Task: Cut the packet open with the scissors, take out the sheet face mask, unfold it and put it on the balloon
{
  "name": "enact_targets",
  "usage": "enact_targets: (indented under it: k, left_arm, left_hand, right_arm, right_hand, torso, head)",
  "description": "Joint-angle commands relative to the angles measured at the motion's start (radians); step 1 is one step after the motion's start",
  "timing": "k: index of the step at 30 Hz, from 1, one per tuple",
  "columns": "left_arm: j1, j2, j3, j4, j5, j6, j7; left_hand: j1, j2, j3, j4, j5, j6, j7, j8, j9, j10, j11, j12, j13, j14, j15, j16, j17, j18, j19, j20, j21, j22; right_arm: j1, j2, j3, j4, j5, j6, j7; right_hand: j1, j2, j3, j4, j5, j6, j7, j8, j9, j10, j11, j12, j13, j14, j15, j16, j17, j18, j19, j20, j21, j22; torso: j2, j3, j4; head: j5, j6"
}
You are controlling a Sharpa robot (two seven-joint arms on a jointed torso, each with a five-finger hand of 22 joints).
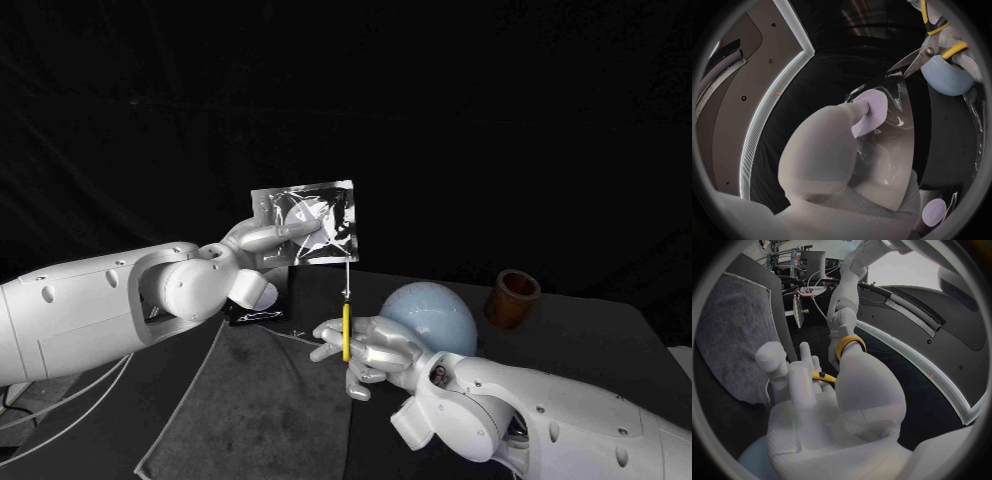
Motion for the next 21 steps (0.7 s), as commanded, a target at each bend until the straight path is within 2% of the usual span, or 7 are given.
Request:
enact_targets:
  k: [1,9,11,12,16,18,21]
  left_arm:
    - [0.001,0.003,0.001,0.004,-0.001,0.022,0.002]
    - [0.001,0.003,0.001,0.006,-0.001,0.024,0.001]
    - [0.001,0.003,0.001,0.005,-0.001,0.024,0.001]
    - [0.001,0.003,0.001,0.005,-0.001,0.024,0.001]
    - [0.001,0.002,0.001,0.004,-0.001,0.024,0.001]
    - [0.001,0.002,0.001,0.003,-0.001,0.024,0.001]
    - [0.000,0.001,0.001,0.003,-0.001,0.024,0.001]
  left_hand:
    - [0.002,0.010,-0.001,-0.006,0.003,-0.001,0.005,0.002,0.005,0.005,-0.002,-0.003,0.000,0.006,-0.003,-0.006,0.001,0.019,0.003,0.000,0.005,-0.001]
    - [0.002,0.010,-0.001,-0.006,0.003,-0.001,0.005,0.002,0.005,0.005,-0.002,-0.003,0.000,0.006,-0.003,-0.006,0.001,0.019,0.003,0.000,0.005,-0.001]
    - [0.002,0.010,-0.001,-0.006,0.003,-0.001,0.005,0.002,0.005,0.005,-0.002,-0.003,0.000,0.006,-0.003,-0.006,0.001,0.019,0.003,0.000,0.005,-0.001]
    - [0.002,0.010,-0.001,-0.006,0.003,-0.001,0.005,0.002,0.005,0.005,-0.002,-0.003,0.000,0.006,-0.003,-0.006,0.001,0.019,0.003,0.000,0.005,-0.001]
    - [0.002,0.010,-0.001,-0.006,0.003,-0.001,0.005,0.002,0.005,0.005,-0.002,-0.003,0.000,0.006,-0.003,-0.006,0.001,0.019,0.003,0.000,0.005,-0.001]
    - [0.002,0.010,-0.001,-0.006,0.003,-0.001,0.005,0.002,0.005,0.005,-0.002,-0.003,0.000,0.006,-0.003,-0.006,0.001,0.019,0.003,0.000,0.005,-0.001]
    - [0.002,0.010,-0.001,-0.006,0.003,-0.001,0.005,0.002,0.005,0.005,-0.002,-0.003,0.000,0.006,-0.003,-0.006,0.001,0.019,0.003,0.000,0.005,-0.001]
  right_arm:
    - [0.000,0.004,0.002,-0.001,0.013,-0.007,0.016]
    - [0.000,0.008,0.005,-0.004,0.025,-0.025,0.013]
    - [0.000,0.008,0.006,-0.005,0.027,-0.029,0.013]
    - [0.000,0.008,0.006,-0.005,0.028,-0.030,0.013]
    - [0.000,0.007,0.006,-0.006,0.032,-0.034,0.014]
    - [0.000,0.007,0.007,-0.006,0.034,-0.032,0.018]
    - [0.000,0.007,0.007,-0.008,0.036,-0.028,0.023]
  right_hand:
    - [0.018,0.019,0.006,-0.007,-0.002,0.034,0.051,0.022,-0.010,0.026,0.000,0.015,-0.003,0.012,-0.001,0.009,0.009,0.004,0.015,-0.002,0.019,0.094]
    - [0.050,0.039,0.023,-0.026,0.013,0.164,0.037,0.128,-0.030,0.124,-0.015,0.071,0.009,0.034,-0.013,0.021,0.033,-0.004,0.046,-0.011,0.075,0.109]
    - [0.052,0.041,0.019,-0.032,0.011,0.213,0.021,0.183,-0.018,0.173,-0.031,0.103,0.028,0.041,-0.027,0.024,0.041,-0.007,0.056,-0.021,0.092,0.113]
    - [0.052,0.042,0.017,-0.033,0.010,0.218,0.017,0.195,-0.015,0.178,-0.034,0.108,0.033,0.042,-0.030,0.024,0.042,-0.007,0.057,-0.025,0.093,0.113]
    - [0.045,0.044,0.000,-0.040,0.000,0.239,-0.006,0.274,0.021,0.214,-0.056,0.144,0.072,0.050,-0.051,0.024,0.048,-0.010,0.066,-0.043,0.108,0.117]
    - [0.038,0.048,-0.020,-0.043,0.000,0.244,-0.017,0.348,0.065,0.218,-0.071,0.163,0.103,0.052,-0.061,0.023,0.047,-0.010,0.067,-0.054,0.110,0.116]
    - [0.019,0.054,-0.051,-0.032,-0.004,0.214,-0.015,0.389,0.096,0.181,-0.062,0.153,0.117,0.045,-0.056,0.019,0.033,-0.010,0.061,-0.053,0.101,0.113]
  torso:
    - [0.000,-0.0003,0.0002]
    - [0.000,-0.0001,-0.0002]
    - [0.000,-0.0001,-0.0003]
    - [0.000,-0.0001,-0.0003]
    - [0.000,0.0000,-0.0002]
    - [0.000,0.0001,-0.0001]
    - [0.000,0.0002,-0.0004]
  head:
    - [-0.001,0.000]
    - [-0.002,0.002]
    - [-0.003,0.003]
    - [-0.003,0.003]
    - [-0.004,0.003]
    - [-0.005,0.003]
    - [-0.008,0.001]
